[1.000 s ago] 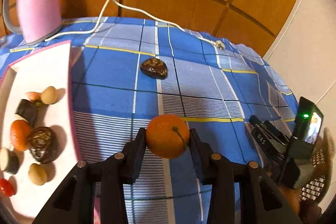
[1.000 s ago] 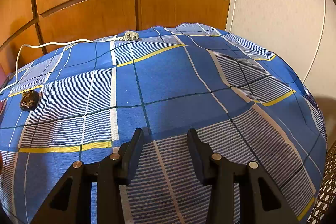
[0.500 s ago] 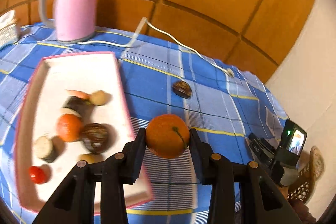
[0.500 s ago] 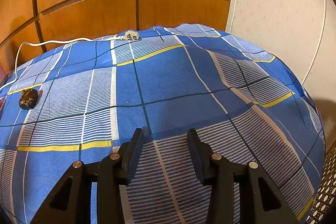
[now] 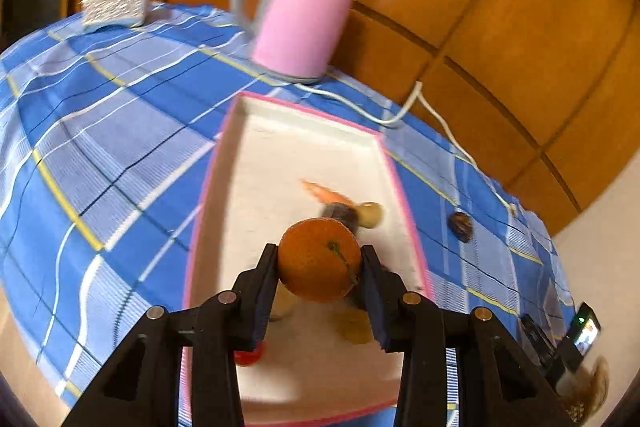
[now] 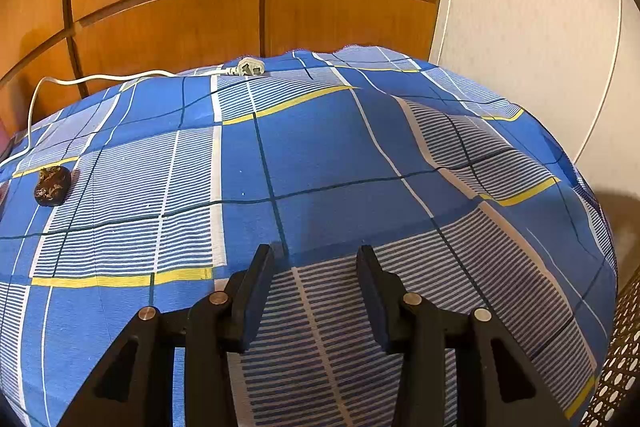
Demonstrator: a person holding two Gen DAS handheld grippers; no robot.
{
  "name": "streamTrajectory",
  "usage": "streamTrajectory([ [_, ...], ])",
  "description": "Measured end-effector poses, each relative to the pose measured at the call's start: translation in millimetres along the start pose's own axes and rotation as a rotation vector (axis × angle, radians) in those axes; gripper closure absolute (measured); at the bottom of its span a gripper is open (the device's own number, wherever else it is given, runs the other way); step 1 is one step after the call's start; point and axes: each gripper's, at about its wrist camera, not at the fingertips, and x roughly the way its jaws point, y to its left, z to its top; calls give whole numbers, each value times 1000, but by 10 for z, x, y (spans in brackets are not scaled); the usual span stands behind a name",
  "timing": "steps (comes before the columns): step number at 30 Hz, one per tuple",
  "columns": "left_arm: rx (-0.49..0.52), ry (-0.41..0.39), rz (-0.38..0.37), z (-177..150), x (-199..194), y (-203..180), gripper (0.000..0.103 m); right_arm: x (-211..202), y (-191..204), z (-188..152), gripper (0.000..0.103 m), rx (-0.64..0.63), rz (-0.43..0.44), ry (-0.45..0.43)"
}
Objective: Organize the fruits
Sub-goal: 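Carry the mandarin over the tray and open the left gripper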
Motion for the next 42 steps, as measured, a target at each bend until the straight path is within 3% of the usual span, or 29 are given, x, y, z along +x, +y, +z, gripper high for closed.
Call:
streamTrajectory([
  [10, -7, 6, 22, -5, 66, 81, 63, 4, 1, 1, 60, 0, 0, 0],
  [16, 4, -5, 50, 178, 152, 89, 62, 9, -3, 3, 60, -3, -2, 0],
  [23, 50, -9, 91, 368, 398, 79, 62, 7, -2, 3, 60, -5, -4, -1],
  [27, 60, 27, 132, 394, 613, 107, 62, 8, -6, 1, 60, -9, -7, -1],
  [29, 68, 32, 141, 373, 655, 109, 60, 8, -4, 1, 60, -11, -8, -1],
  [31, 77, 26, 144, 351, 650, 96, 44, 9, -3, 1, 60, -11, -8, -1],
  [32, 80, 15, 144, 345, 633, 82, 41, 9, -2, 1, 60, -12, -9, -1],
  [36, 88, -15, 155, 311, 544, 37, 40, 7, 3, -4, 60, -18, -14, -2],
  [42, 57, -61, 233, 120, 284, 59, 37, 13, 7, -6, 60, -19, -14, -2],
])
